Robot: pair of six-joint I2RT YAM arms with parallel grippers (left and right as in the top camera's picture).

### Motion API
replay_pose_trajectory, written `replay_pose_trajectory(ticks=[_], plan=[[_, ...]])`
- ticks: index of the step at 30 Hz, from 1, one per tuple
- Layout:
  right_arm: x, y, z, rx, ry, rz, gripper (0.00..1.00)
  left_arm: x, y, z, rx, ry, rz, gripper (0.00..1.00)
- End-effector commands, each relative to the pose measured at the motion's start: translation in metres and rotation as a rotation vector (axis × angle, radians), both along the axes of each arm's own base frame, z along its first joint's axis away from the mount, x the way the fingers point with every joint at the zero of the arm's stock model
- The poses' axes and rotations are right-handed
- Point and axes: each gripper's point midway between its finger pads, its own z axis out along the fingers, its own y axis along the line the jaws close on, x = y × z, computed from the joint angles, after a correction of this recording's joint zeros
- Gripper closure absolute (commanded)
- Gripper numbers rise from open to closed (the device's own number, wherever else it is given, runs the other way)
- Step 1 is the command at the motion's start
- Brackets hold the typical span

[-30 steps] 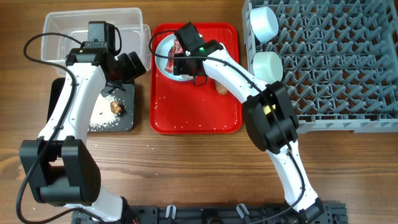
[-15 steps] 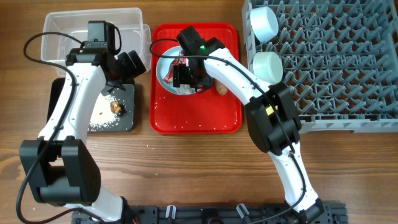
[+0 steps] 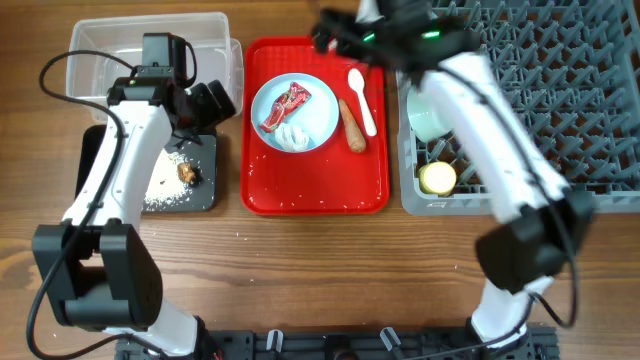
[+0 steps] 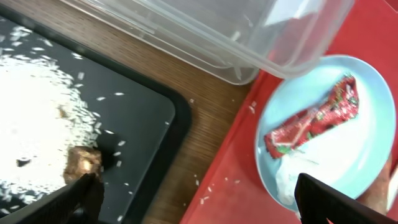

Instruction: Sort waste into correct bins and load items into the dishwasher rack

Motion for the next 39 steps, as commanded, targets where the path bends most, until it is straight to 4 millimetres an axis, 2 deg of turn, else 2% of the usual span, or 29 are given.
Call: replay_pose_trajectory(ticks=[1, 3, 7, 15, 19, 23, 25, 26, 27, 29, 31, 32, 33, 35, 36, 37, 38, 39], plan=[[0.003, -0.017, 0.015, 0.013, -0.026, -0.005, 0.00, 0.002, -0.035, 0.008, -0.007, -0.032, -0.144, 0.02], [-0.004, -0.012, 0.010, 0.034, 0.008, 0.033, 0.00, 0.004, -0.048, 0.006, -0.002, -0.038, -0.180, 0.00], [-0.018, 0.001, 0.003, 0.020, 0.041, 0.088, 0.00, 0.007, -0.059, 0.004, -0.004, -0.051, -0.204, 0.00], [-0.044, 0.038, 0.002, 0.036, 0.064, 0.204, 0.00, 0.007, -0.061, -0.005, -0.014, -0.031, -0.202, 0.00], [-0.052, 0.042, -0.008, 0.011, 0.091, 0.215, 0.00, 0.008, -0.059, -0.020, -0.017, 0.004, -0.179, 0.00], [-0.053, 0.040, -0.044, -0.050, 0.121, 0.190, 0.08, 0.007, -0.044, -0.025, -0.053, 0.039, -0.043, 0.00], [-0.052, 0.047, -0.062, -0.023, 0.130, 0.210, 0.14, 0.006, -0.033, -0.025, -0.068, 0.050, 0.024, 0.00], [-0.052, 0.054, -0.069, 0.006, 0.131, 0.235, 0.21, 0.005, -0.028, -0.025, -0.073, 0.057, 0.046, 0.00], [-0.056, 0.071, -0.079, 0.089, 0.130, 0.309, 0.32, 0.003, -0.021, -0.026, -0.081, 0.069, 0.064, 0.00], [-0.067, 0.096, -0.079, 0.219, 0.096, 0.467, 0.36, 0.000, -0.015, -0.027, -0.097, 0.083, 0.080, 0.00], [-0.076, 0.113, -0.073, 0.331, 0.041, 0.609, 0.33, -0.002, -0.012, -0.027, -0.116, 0.094, 0.089, 0.00], [-0.071, 0.110, -0.080, 0.317, 0.058, 0.563, 0.26, -0.003, -0.011, -0.027, -0.123, 0.099, 0.092, 0.00], [-0.056, 0.094, -0.100, 0.244, 0.116, 0.402, 0.21, -0.003, -0.010, -0.027, -0.125, 0.101, 0.093, 0.00], [-0.030, 0.047, -0.133, 0.026, 0.148, 0.096, 0.07, -0.004, -0.009, -0.027, -0.123, 0.103, 0.089, 0.00], [-0.030, 0.042, -0.136, -0.007, 0.142, 0.095, 0.00, -0.004, -0.009, -0.028, -0.123, 0.104, 0.089, 0.00], [-0.037, 0.052, -0.133, 0.022, 0.138, 0.179, 0.00, -0.004, -0.010, -0.028, -0.123, 0.105, 0.087, 0.00], [-0.055, 0.078, -0.115, 0.129, 0.093, 0.411, 0.00, -0.004, -0.010, -0.028, -0.123, 0.106, 0.086, 0.00], [-0.066, 0.091, -0.102, 0.196, 0.054, 0.540, 0.00, -0.004, -0.010, -0.028, -0.122, 0.106, 0.085, 0.00]])
